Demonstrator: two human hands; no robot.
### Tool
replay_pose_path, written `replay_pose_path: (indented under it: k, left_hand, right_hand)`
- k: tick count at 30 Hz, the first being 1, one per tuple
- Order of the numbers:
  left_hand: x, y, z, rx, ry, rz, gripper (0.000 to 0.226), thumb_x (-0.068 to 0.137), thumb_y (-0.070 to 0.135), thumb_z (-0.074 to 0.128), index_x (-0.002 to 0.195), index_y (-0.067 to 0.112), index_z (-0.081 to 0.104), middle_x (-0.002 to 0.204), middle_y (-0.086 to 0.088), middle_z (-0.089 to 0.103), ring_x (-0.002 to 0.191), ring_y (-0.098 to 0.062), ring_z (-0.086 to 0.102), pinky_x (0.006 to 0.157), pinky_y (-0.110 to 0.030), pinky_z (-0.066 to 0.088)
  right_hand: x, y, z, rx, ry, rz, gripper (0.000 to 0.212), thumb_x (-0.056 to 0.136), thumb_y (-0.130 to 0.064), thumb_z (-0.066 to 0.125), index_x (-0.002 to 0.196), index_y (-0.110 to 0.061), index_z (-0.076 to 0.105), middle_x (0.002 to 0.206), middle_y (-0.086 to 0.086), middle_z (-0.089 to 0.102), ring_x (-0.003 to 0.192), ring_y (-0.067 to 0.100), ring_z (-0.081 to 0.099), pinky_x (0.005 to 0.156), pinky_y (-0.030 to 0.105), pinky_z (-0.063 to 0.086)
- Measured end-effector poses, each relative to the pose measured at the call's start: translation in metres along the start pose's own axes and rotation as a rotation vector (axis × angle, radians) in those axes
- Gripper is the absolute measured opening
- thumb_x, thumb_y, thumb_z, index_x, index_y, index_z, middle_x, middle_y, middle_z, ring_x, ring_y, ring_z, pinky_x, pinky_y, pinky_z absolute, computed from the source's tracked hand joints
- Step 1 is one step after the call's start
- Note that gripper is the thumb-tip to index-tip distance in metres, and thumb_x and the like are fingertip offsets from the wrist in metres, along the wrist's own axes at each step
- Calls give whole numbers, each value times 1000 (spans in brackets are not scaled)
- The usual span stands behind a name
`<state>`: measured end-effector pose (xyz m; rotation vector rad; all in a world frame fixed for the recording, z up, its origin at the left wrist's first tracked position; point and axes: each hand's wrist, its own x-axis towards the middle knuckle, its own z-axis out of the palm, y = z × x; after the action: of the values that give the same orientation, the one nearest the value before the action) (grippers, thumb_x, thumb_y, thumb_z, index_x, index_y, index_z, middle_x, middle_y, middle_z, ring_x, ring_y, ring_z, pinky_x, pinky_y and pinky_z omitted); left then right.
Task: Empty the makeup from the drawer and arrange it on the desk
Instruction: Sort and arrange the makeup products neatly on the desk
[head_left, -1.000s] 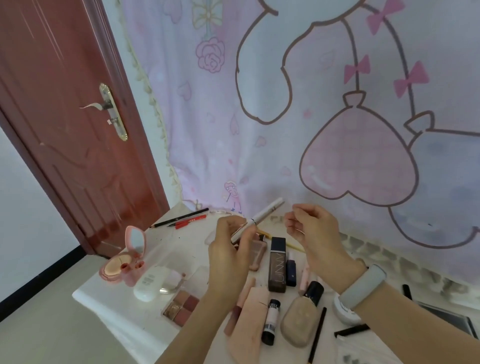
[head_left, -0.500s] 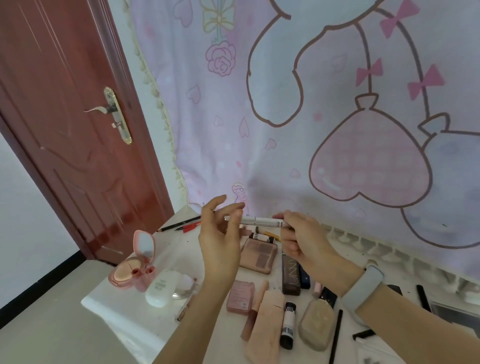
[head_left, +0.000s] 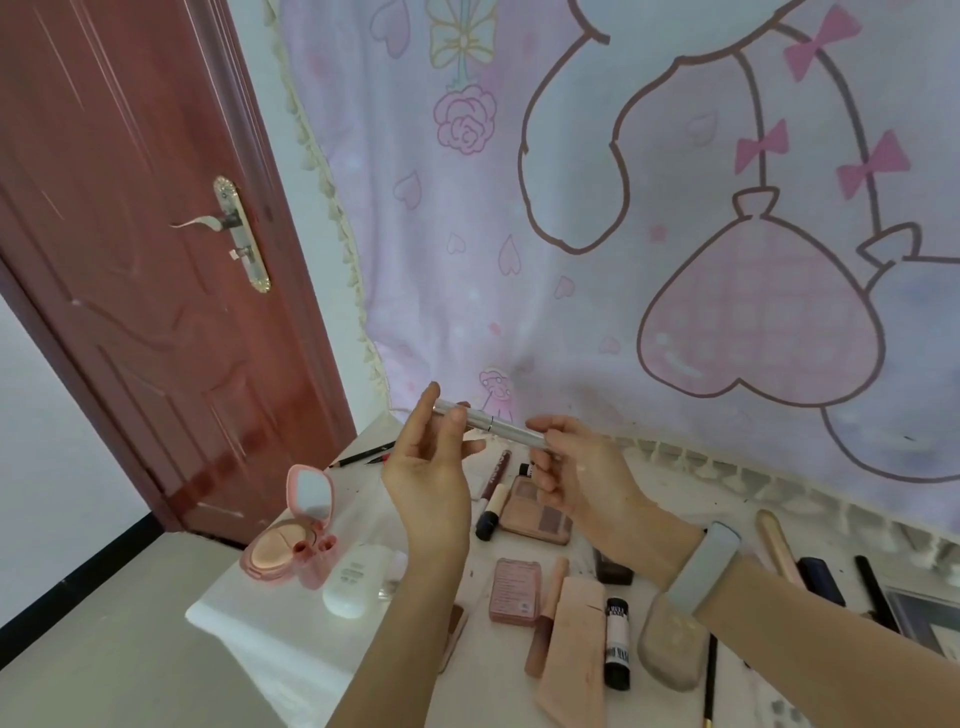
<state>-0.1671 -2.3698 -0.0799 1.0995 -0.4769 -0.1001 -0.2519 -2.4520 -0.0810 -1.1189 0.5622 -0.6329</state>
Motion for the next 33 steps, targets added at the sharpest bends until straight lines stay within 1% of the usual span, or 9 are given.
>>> replay_pose_path:
  k: [3, 7, 12, 15, 20, 21, 24, 28, 33]
  left_hand:
    - [7, 1, -8, 84, 29, -4, 11, 82, 11, 66, 78, 14, 57, 61, -1, 62, 57, -11, 61, 52, -18, 48]
    - [5, 3, -18, 171, -69, 3, 24, 86, 16, 62, 73, 9, 43, 47, -5, 53, 41, -11, 49, 46, -19, 41]
    - [14, 5, -33, 375, -165, -48, 46, 92, 25, 52, 54, 9, 32, 38, -5, 36, 36, -14, 34, 49, -22, 36]
    - [16, 9, -42, 496, -207, -105, 49, 94, 23, 46, 50, 4, 41, 41, -12, 43, 31, -7, 35, 43, -13, 35]
    - [16, 9, -52, 795, -612, 108, 11, 89, 30, 58, 97, 24, 53, 93, 9, 53, 63, -4, 51, 59, -14, 41]
    - [15, 4, -55, 887, -699, 231, 26, 87, 27, 62, 110, 26, 49, 99, 11, 48, 69, -5, 48, 64, -16, 40]
    - [22, -3, -59, 1161, -799, 500, 18, 91, 20, 55, 108, 14, 53, 101, 0, 54, 80, -18, 51, 65, -26, 38]
    - [46, -3, -65, 1329, -1024, 133, 30, 97, 34, 41, 105, 12, 59, 102, -1, 47, 101, -19, 47, 85, -31, 39]
    - [76, -10, -74, 1343, -881, 44, 29, 95, 30, 48, 77, 9, 58, 85, -1, 43, 97, -22, 44, 81, -29, 35]
  right_hand:
    - [-3, -3, 0, -152, -5, -119, 22, 92, -1, 41, 87, -15, 57, 70, 8, 47, 50, 16, 40, 44, 23, 27]
    - [-1, -11, -1, -329, -16, -31, 35, 98, -37, 38, 89, -13, 62, 56, 3, 51, 35, 12, 32, 37, 20, 22]
    - [-3, -7, -3, -422, -79, -152, 23, 96, -8, 41, 96, -19, 60, 70, 5, 46, 45, 11, 35, 41, 20, 29]
    - [-8, -8, -6, -813, -218, -328, 34, 94, -1, 42, 107, -27, 59, 87, -4, 50, 62, 12, 49, 59, 21, 41]
    - [-6, -8, -7, -1466, -387, -479, 19, 98, -18, 38, 102, -12, 56, 82, -4, 52, 67, 4, 42, 62, 23, 30]
    - [-4, -8, -8, -1480, -394, -467, 19, 99, -19, 37, 101, -12, 54, 78, -6, 49, 66, 5, 42, 59, 22, 31]
    - [3, -12, -15, -1639, -379, -549, 20, 99, -20, 36, 110, -17, 52, 88, -6, 52, 78, 12, 50, 67, 23, 39]
    - [23, -16, -35, -1835, -300, -751, 28, 98, -18, 40, 124, -23, 50, 116, -5, 53, 104, 13, 47, 80, 22, 31]
    - [58, -2, -42, -1716, -188, -813, 25, 95, -17, 45, 114, -14, 61, 112, 4, 53, 103, 22, 49, 81, 32, 34]
